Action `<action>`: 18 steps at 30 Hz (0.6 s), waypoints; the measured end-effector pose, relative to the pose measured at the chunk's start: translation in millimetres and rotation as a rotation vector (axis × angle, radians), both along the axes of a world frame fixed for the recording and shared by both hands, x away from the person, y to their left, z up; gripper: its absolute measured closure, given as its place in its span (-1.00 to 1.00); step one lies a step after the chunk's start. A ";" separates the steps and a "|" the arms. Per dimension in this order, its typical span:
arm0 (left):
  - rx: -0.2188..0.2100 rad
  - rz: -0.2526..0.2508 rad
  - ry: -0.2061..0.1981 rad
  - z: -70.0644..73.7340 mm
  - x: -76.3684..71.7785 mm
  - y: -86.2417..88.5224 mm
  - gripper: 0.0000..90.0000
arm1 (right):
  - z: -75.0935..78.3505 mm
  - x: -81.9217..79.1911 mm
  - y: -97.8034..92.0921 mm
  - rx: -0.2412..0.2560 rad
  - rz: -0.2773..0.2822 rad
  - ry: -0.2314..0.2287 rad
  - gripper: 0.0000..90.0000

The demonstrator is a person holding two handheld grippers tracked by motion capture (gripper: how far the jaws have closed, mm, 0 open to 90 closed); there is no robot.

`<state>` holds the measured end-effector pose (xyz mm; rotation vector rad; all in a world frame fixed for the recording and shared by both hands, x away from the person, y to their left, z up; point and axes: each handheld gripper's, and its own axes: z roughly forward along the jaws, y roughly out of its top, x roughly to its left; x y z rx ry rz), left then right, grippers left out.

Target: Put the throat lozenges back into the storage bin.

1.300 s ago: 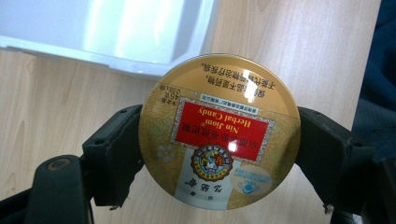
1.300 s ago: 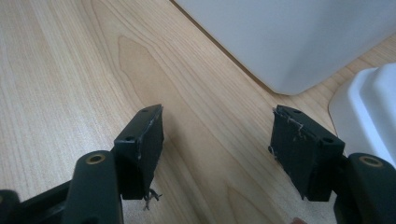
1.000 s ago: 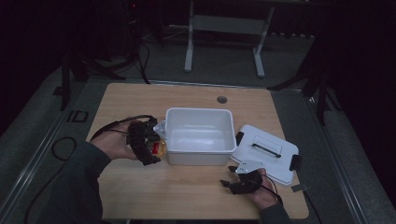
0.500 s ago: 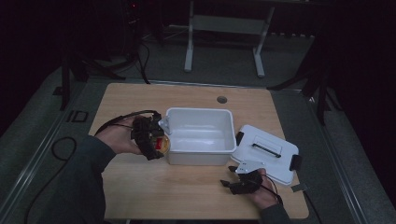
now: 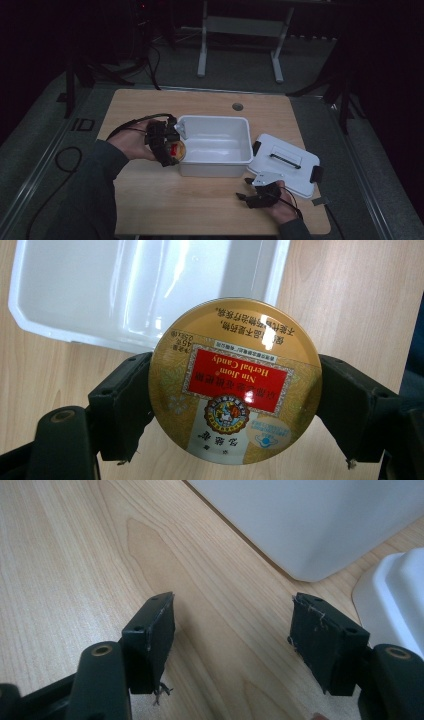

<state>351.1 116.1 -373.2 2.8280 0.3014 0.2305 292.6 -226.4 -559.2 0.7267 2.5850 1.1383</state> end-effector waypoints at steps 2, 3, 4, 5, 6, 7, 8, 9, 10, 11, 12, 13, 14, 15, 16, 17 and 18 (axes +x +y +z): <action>-0.001 -0.002 -0.003 -0.5 0.8 -1.5 -0.54 | 0.0 0.0 0.0 0.000 0.000 0.000 -0.25; -0.002 -0.002 -0.003 -0.7 1.1 -2.1 -0.54 | 0.0 0.0 0.0 0.000 0.000 0.000 -0.25; 0.000 -0.003 -0.002 -0.4 1.8 -3.1 -0.54 | 0.0 0.0 0.0 0.000 0.000 0.000 -0.25; -0.005 0.000 -0.003 -0.7 2.0 -4.0 -0.54 | 0.0 0.0 0.0 0.000 0.000 0.000 -0.25; -0.006 -0.001 -0.002 -0.7 2.6 -4.7 -0.54 | 0.0 0.0 0.0 0.000 0.000 0.000 -0.25; -0.007 -0.001 0.002 -0.6 3.5 -5.4 -0.54 | 0.0 0.0 0.0 0.000 0.000 0.000 -0.25; -0.008 0.000 0.003 -0.6 4.2 -6.2 -0.54 | 0.0 0.0 0.0 0.000 0.000 0.000 -0.25; -0.008 0.000 0.003 -0.6 4.2 -6.2 -0.54 | 0.0 0.0 0.0 0.000 0.000 0.000 -0.25; -0.008 0.000 0.003 -0.6 4.2 -6.2 -0.54 | 0.0 0.0 0.0 0.000 0.000 0.000 -0.25; -0.011 0.001 0.010 -0.6 6.4 -9.0 -0.54 | 0.0 0.0 0.0 0.000 0.000 0.001 -0.25; -0.015 0.002 0.012 -0.7 7.0 -9.9 -0.54 | 0.0 0.0 0.0 0.000 0.000 0.000 -0.25; -0.019 0.006 0.014 -0.9 7.4 -10.8 -0.54 | 0.0 0.0 0.0 0.000 0.000 0.000 -0.25; -0.017 0.005 0.014 -0.8 8.3 -11.9 -0.54 | 0.0 0.0 0.0 0.000 0.000 0.000 -0.25; -0.017 0.005 0.014 -0.8 8.3 -11.9 -0.54 | 0.0 0.0 0.0 0.000 0.000 0.000 -0.25; -0.010 0.001 0.014 -0.6 9.4 -13.8 -0.54 | 0.0 0.0 0.0 0.000 0.000 0.001 -0.25; -0.009 0.003 0.015 -0.2 9.8 -14.9 -0.54 | 0.0 0.0 0.0 0.000 0.001 0.000 -0.25; -0.013 0.004 0.017 -0.1 10.3 -16.0 -0.54 | 0.0 0.1 0.0 0.000 0.001 0.000 -0.25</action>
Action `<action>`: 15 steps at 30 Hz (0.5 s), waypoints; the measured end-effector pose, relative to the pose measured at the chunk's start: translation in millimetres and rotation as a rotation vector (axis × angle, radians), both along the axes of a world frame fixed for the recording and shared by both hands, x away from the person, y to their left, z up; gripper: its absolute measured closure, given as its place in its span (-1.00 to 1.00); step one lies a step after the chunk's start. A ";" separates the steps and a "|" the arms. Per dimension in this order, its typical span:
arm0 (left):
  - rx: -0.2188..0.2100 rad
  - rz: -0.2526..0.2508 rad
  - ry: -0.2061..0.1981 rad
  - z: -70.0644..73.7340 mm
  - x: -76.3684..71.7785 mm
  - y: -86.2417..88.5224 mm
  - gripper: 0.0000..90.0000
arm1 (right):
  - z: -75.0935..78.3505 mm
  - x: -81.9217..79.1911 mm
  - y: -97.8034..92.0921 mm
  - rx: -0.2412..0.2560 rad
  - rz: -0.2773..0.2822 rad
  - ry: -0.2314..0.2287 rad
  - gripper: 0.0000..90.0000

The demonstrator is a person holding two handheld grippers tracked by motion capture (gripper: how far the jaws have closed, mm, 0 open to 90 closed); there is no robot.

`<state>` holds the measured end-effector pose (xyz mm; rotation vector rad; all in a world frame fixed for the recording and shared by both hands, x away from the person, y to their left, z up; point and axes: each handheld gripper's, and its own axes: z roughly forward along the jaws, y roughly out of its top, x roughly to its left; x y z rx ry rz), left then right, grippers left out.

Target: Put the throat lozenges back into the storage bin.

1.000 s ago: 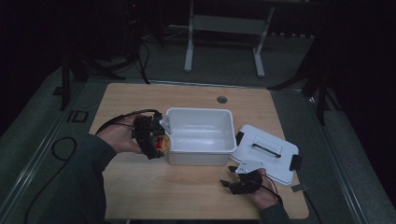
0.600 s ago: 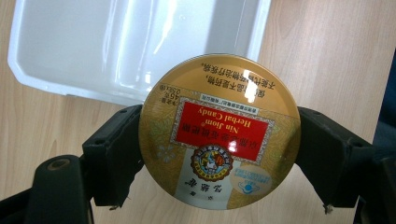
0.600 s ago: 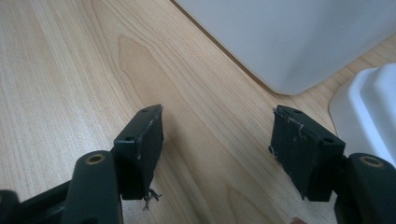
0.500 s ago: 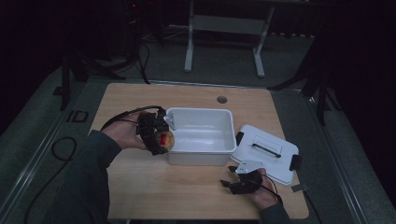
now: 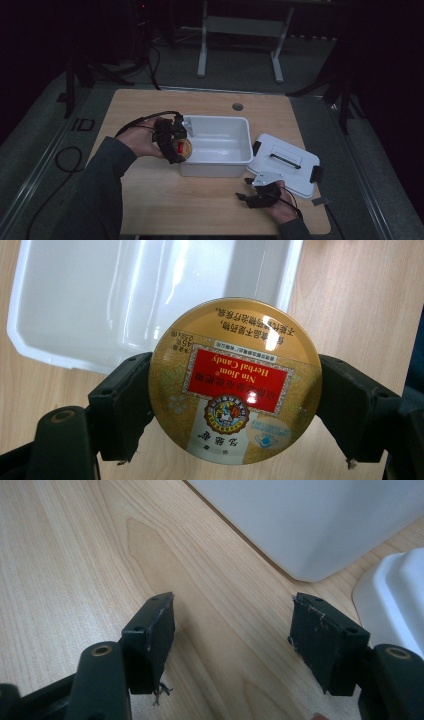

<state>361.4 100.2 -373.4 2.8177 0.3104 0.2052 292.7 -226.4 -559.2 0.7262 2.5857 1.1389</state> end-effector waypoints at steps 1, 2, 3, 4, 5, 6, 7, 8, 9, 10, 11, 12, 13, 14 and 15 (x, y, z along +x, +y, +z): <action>0.000 0.000 0.000 0.0 0.0 0.0 -0.54 | 0.0 0.0 0.0 0.000 0.000 0.000 -0.25; -0.008 0.002 0.001 0.5 0.8 -2.0 -0.54 | 0.0 0.0 0.0 0.000 0.000 0.000 -0.25; -0.008 0.002 0.001 0.5 0.8 -2.0 -0.54 | 0.0 0.0 0.0 0.000 0.000 0.000 -0.25; -0.010 0.003 -0.001 0.5 1.7 -3.5 -0.54 | 0.0 0.0 0.0 0.000 0.000 0.000 -0.25; -0.006 0.001 0.000 0.4 2.5 -4.2 -0.54 | 0.0 0.0 0.0 0.000 0.000 0.000 -0.25; -0.006 0.004 0.001 0.0 2.9 -4.9 -0.54 | 0.0 0.0 0.0 0.000 0.000 0.000 -0.25; -0.007 0.006 0.004 -0.2 3.6 -5.5 -0.54 | 0.0 0.0 0.0 0.000 0.000 0.000 -0.25; -0.011 0.013 0.007 -0.6 4.0 -6.1 -0.54 | 0.0 0.0 0.0 0.000 0.000 0.000 -0.25; -0.011 0.016 0.004 -0.5 4.9 -6.5 -0.54 | 0.0 0.0 0.0 0.000 0.000 0.000 -0.25; -0.014 0.019 0.008 -0.5 6.0 -6.6 -0.54 | 0.0 0.0 0.0 0.000 0.000 0.000 -0.25; -0.015 0.024 0.013 -0.7 6.6 -6.8 -0.54 | 0.0 0.0 0.0 0.000 0.000 0.000 -0.25; -0.015 0.023 0.014 -1.0 7.4 -7.1 -0.54 | 0.0 0.0 0.0 0.000 0.000 0.000 -0.25; -0.015 0.025 0.017 -1.4 7.8 -7.6 -0.54 | 0.0 0.0 0.0 0.000 0.000 0.000 -0.25; -0.012 0.030 0.022 -1.8 7.9 -8.1 -0.54 | 0.0 0.0 0.0 0.000 0.000 0.000 -0.25; -0.010 0.030 0.024 -2.3 8.4 -8.6 -0.54 | 0.0 0.0 0.0 0.000 0.000 0.000 -0.25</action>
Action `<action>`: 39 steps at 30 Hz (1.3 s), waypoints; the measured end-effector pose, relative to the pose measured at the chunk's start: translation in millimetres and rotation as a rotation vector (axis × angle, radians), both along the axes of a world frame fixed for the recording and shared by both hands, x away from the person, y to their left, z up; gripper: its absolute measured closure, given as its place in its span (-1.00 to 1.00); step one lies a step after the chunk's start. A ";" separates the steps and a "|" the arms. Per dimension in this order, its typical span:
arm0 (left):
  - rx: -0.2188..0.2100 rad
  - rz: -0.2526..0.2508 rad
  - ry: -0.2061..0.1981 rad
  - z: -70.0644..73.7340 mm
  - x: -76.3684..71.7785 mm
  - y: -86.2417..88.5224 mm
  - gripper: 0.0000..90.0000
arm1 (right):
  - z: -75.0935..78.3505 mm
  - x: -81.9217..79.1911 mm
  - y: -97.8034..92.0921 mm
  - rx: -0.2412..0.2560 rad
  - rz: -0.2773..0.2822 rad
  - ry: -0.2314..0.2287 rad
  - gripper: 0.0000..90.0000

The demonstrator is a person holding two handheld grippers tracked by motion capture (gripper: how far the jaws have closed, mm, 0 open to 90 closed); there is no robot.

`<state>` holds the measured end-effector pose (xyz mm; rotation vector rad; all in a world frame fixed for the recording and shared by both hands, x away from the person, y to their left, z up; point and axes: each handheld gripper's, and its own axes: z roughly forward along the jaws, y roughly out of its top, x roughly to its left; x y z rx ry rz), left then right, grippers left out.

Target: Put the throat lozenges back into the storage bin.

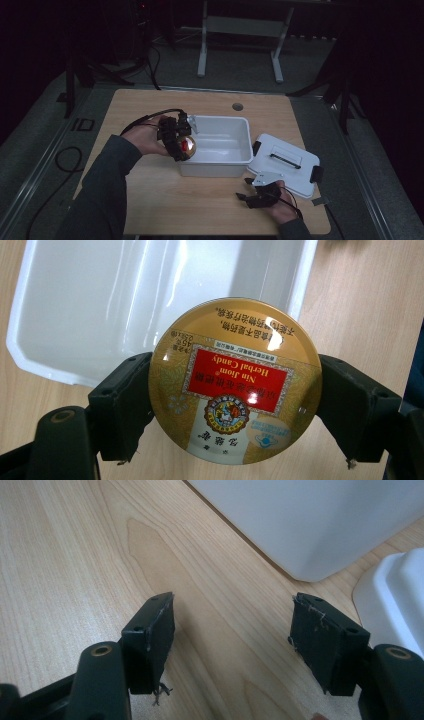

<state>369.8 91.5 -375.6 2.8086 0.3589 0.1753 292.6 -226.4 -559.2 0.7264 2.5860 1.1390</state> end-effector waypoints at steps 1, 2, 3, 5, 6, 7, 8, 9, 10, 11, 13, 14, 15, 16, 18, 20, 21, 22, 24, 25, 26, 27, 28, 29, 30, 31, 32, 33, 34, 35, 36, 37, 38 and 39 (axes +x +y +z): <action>0.000 0.000 0.000 0.0 0.0 0.0 -0.54 | 0.0 0.0 0.0 0.000 0.000 0.000 -0.25; 0.005 0.005 0.006 -1.0 0.9 -0.9 -0.54 | 0.0 0.0 0.0 0.000 0.000 0.000 -0.25; 0.005 0.007 0.008 -1.5 1.6 -1.3 -0.54 | 0.0 0.0 0.0 0.000 0.000 0.000 -0.25; 0.005 0.013 0.013 -2.6 2.9 -2.0 -0.54 | 0.0 0.0 0.0 0.000 0.000 0.000 -0.25; 0.007 0.015 0.017 -2.9 3.9 -2.2 -0.54 | 0.0 0.0 0.0 0.000 0.000 0.000 -0.25; 0.005 0.018 0.018 -3.4 4.7 -2.4 -0.54 | 0.0 0.0 0.0 0.000 0.000 0.000 -0.25; 0.005 0.018 0.018 -3.4 4.7 -2.4 -0.54 | 0.0 0.0 0.0 0.000 0.000 0.000 -0.25; 0.006 0.020 0.026 -4.1 6.0 -3.2 -0.54 | 0.0 0.0 0.0 0.000 0.000 0.000 -0.25; 0.006 0.020 0.026 -4.9 6.8 -3.9 -0.54 | 0.0 0.0 0.0 0.000 0.000 0.000 -0.25; 0.009 0.026 0.032 -5.2 6.7 -4.5 -0.54 | 0.0 0.0 0.0 0.000 0.000 0.000 -0.25; 0.007 0.025 0.031 -5.7 7.4 -5.7 -0.54 | 0.0 0.0 0.0 0.000 0.000 0.000 -0.25; 0.005 0.024 0.032 -5.7 7.8 -6.4 -0.54 | 0.0 0.0 0.0 0.000 0.000 0.000 -0.25; 0.006 0.018 0.032 -5.7 8.4 -7.3 -0.54 | 0.0 0.0 0.0 0.000 0.000 0.000 -0.25; 0.005 0.027 0.036 -6.2 8.2 -8.8 -0.54 | 0.0 0.0 0.0 0.000 0.000 0.000 -0.25; 0.011 0.022 0.035 -6.8 9.3 -10.7 -0.54 | 0.0 0.0 0.0 0.000 0.000 0.000 -0.25; 0.018 0.019 0.035 -6.9 10.3 -11.6 -0.54 | 0.0 0.0 0.0 0.000 0.001 0.000 -0.25; 0.017 0.023 0.037 -7.6 10.8 -12.8 -0.54 | 0.0 0.0 0.0 0.000 0.001 0.000 -0.25; 0.021 0.025 0.041 -8.2 12.2 -14.7 -0.54 | 0.0 0.0 0.0 0.000 0.001 0.000 -0.25; 0.020 0.026 0.043 -8.8 13.3 -16.5 -0.54 | 0.0 0.0 0.0 0.000 0.001 0.000 -0.25; 0.021 0.029 0.044 -9.0 13.5 -17.3 -0.54 | 0.0 0.0 0.0 0.000 0.001 0.000 -0.26; 0.028 0.026 0.044 -8.8 14.1 -17.9 -0.54 | 0.0 0.0 0.0 0.000 0.001 0.000 -0.26; 0.030 0.026 0.043 -9.0 14.6 -18.4 -0.54 | 0.0 0.0 0.0 0.000 0.001 0.000 -0.26; 0.035 0.026 0.041 -9.0 15.4 -18.8 -0.54 | 0.0 0.0 0.1 0.000 0.001 0.000 -0.26; 0.038 0.030 0.043 -8.9 15.7 -19.2 -0.54 | 0.0 0.0 0.0 0.000 0.001 0.000 -0.26; 0.038 0.033 0.043 -9.2 16.2 -19.5 -0.54 | 0.0 0.0 0.0 0.000 0.001 0.000 -0.26; 0.045 0.029 0.049 -8.9 17.3 -19.6 -0.54 | 0.0 0.0 0.1 0.000 0.001 0.000 -0.26; 0.043 0.031 0.056 -9.6 17.4 -20.0 -0.54 | 0.0 0.0 0.0 0.000 0.001 0.000 -0.26; 0.043 0.035 0.062 -10.4 17.2 -20.5 -0.54 | 0.0 -0.1 0.1 0.000 0.001 0.001 -0.26; 0.052 0.033 0.061 -10.9 17.6 -20.9 -0.54 | 0.0 0.0 0.1 0.000 0.001 0.000 -0.26; 0.057 0.032 0.061 -11.4 18.2 -21.4 -0.54 | 0.0 0.0 0.0 0.000 0.001 0.000 -0.26; 0.060 0.031 0.059 -12.1 18.7 -21.6 -0.54 | 0.0 0.0 0.0 0.000 0.001 0.000 -0.26; 0.063 0.033 0.057 -12.5 19.2 -21.8 -0.54 | 0.0 0.0 0.0 0.000 0.001 0.000 -0.26; 0.062 0.038 0.059 -12.8 20.0 -21.8 -0.54 | 0.0 0.0 0.1 0.000 0.001 0.000 -0.26; 0.060 0.045 0.061 -13.3 20.2 -21.9 -0.54 | 0.0 -0.1 0.1 0.000 0.001 0.000 -0.26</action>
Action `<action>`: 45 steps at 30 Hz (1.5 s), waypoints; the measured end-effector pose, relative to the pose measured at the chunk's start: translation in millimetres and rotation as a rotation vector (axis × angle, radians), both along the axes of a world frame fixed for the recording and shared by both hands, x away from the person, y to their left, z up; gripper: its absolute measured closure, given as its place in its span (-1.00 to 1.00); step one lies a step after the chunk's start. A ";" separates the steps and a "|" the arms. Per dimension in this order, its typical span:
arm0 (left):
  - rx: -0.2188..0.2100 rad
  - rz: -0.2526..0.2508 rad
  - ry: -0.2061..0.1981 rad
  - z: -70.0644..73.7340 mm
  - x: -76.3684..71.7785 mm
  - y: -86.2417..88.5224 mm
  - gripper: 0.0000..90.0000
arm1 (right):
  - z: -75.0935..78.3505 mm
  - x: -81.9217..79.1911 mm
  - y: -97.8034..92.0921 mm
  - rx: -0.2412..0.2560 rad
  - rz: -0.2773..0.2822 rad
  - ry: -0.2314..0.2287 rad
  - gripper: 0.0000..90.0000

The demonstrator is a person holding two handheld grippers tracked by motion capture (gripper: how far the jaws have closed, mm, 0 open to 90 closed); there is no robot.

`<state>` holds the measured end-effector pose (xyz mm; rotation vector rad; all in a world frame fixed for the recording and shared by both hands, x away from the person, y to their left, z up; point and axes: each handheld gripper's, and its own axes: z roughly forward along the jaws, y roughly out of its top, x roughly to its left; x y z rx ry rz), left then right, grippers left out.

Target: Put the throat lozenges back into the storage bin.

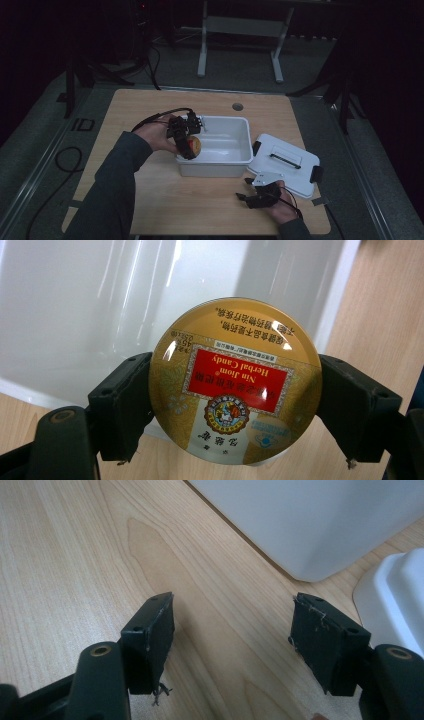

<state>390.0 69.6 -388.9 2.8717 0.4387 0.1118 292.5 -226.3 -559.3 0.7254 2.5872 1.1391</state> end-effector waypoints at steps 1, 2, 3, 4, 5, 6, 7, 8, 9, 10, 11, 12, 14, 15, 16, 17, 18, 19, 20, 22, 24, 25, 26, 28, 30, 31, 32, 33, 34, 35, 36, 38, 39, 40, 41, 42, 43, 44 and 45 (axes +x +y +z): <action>0.000 0.003 0.001 -0.4 0.3 -0.2 -0.54 | 0.0 0.0 0.0 0.000 0.000 0.000 -0.26; 0.000 0.005 0.001 -0.8 1.1 -0.4 -0.54 | 0.0 0.0 0.0 0.000 0.000 0.000 -0.26; 0.003 0.005 0.002 -0.9 1.5 -0.5 -0.54 | 0.0 0.0 0.0 0.000 0.000 0.000 -0.26; 0.006 0.008 -0.001 -1.3 1.9 -0.7 -0.54 | 0.0 0.0 0.0 0.000 0.000 0.000 -0.26; 0.007 0.012 0.000 -1.7 2.4 -0.8 -0.54 | 0.0 0.0 0.0 0.000 0.000 0.000 -0.26; 0.005 0.013 0.001 -2.1 2.5 -0.9 -0.54 | 0.0 0.0 0.0 0.000 0.000 0.000 -0.26; 0.004 0.012 0.001 -2.2 3.1 -0.8 -0.54 | 0.0 0.0 0.0 0.000 0.000 0.000 -0.26; 0.006 0.014 0.000 -2.2 3.6 -0.8 -0.54 | 0.0 0.0 0.0 0.000 0.000 0.000 -0.26; 0.006 0.014 0.003 -2.2 4.1 -0.8 -0.54 | 0.0 0.0 0.0 0.000 0.000 0.000 -0.26; 0.005 0.014 0.006 -2.4 4.5 -0.9 -0.54 | 0.0 0.0 0.0 0.000 0.000 0.000 -0.26; 0.004 0.017 0.007 -2.6 4.7 -1.0 -0.54 | 0.0 0.0 0.0 0.000 0.000 0.000 -0.26; 0.003 0.020 0.007 -2.8 5.0 -1.2 -0.54 | 0.0 0.0 0.0 0.000 0.001 0.000 -0.26; 0.001 0.022 0.014 -3.1 5.7 -1.4 -0.54 | 0.0 0.0 0.0 0.000 0.001 0.000 -0.26; 0.001 0.029 0.014 -3.5 5.8 -1.6 -0.54 | 0.0 0.0 0.0 0.000 0.001 0.000 -0.26; 0.002 0.030 0.016 -3.9 6.0 -1.8 -0.54 | 0.0 0.0 0.0 0.000 0.001 0.000 -0.26; 0.005 0.030 0.017 -4.2 6.2 -1.9 -0.54 | 0.0 0.0 0.0 0.000 0.001 0.000 -0.26; 0.005 0.031 0.016 -4.2 6.4 -2.0 -0.54 | 0.0 0.0 0.0 0.000 0.001 0.000 -0.26; 0.003 0.033 0.016 -4.2 6.8 -2.0 -0.55 | 0.0 0.0 0.0 0.000 0.001 0.000 -0.26; 0.003 0.031 0.015 -4.1 7.4 -2.0 -0.55 | 0.0 0.0 0.0 0.000 0.001 0.000 -0.26; -0.001 0.039 0.017 -4.7 8.3 -2.2 -0.55 | 0.0 0.0 0.0 0.000 0.001 0.000 -0.26; 0.004 0.041 0.028 -5.3 9.4 -2.8 -0.55 | 0.0 0.0 0.0 0.000 0.001 0.000 -0.26; 0.009 0.045 0.033 -6.0 9.6 -3.4 -0.55 | 0.0 0.0 0.0 0.000 0.001 0.000 -0.26; 0.015 0.045 0.035 -6.4 9.6 -3.9 -0.55 | 0.0 0.0 0.0 0.000 0.001 0.000 -0.26; 0.012 0.047 0.034 -6.5 9.7 -4.6 -0.55 | 0.0 0.0 0.0 0.000 0.001 0.000 -0.26; -0.009 0.065 0.057 -6.2 11.4 -4.6 -0.61 | 0.0 0.0 0.0 0.000 0.001 0.000 -0.26; -0.013 0.067 0.055 -5.6 11.8 -4.4 -0.66 | 0.0 0.0 0.0 0.000 0.002 0.000 -0.26; -0.018 0.067 0.046 -4.8 11.6 -4.2 -0.66 | 0.0 0.0 0.0 0.000 0.002 0.000 -0.26; -0.018 0.067 0.046 -4.8 11.6 -4.2 -0.66 | 0.0 0.0 0.0 0.000 0.002 0.000 -0.26; -0.031 0.069 0.028 -3.3 11.6 -3.1 -0.66 | 0.0 -0.1 -0.1 0.000 0.004 0.000 -0.26; -0.053 0.073 0.012 -0.7 11.2 -0.6 -0.62 | 0.0 -0.1 -0.2 -0.001 0.004 0.000 -0.26; -0.061 0.076 -0.006 1.2 10.9 1.2 -0.56 | 0.0 -0.1 -0.2 -0.001 0.005 0.000 -0.27; -0.078 0.066 -0.048 5.5 9.3 5.7 -0.49 | 0.0 -0.2 -0.3 -0.001 0.005 0.000 -0.27; -0.078 0.066 -0.048 5.5 9.3 5.7 -0.40 | 0.0 -0.2 -0.3 -0.001 0.005 0.000 -0.27; -0.080 0.072 -0.071 6.7 8.4 7.2 -0.40 | 0.0 -0.2 -0.3 -0.001 0.005 0.000 -0.27; -0.080 0.072 -0.071 6.7 8.4 7.2 -0.33 | 0.0 -0.2 -0.3 -0.001 0.005 0.000 -0.27; -0.095 0.074 -0.104 11.4 5.4 13.1 -0.24 | 0.0 -0.2 -0.3 -0.001 0.005 0.000 -0.27; -0.096 0.079 -0.118 12.2 4.6 14.4 -0.15 | 0.0 -0.2 -0.4 -0.001 0.006 -0.001 -0.27; -0.103 0.084 -0.127 13.6 3.3 16.5 -0.12 | 0.0 -0.2 -0.3 -0.001 0.005 -0.001 -0.27; -0.117 0.087 -0.132 14.8 1.8 18.8 -0.03 | 0.0 -0.2 -0.3 -0.001 0.005 -0.001 -0.27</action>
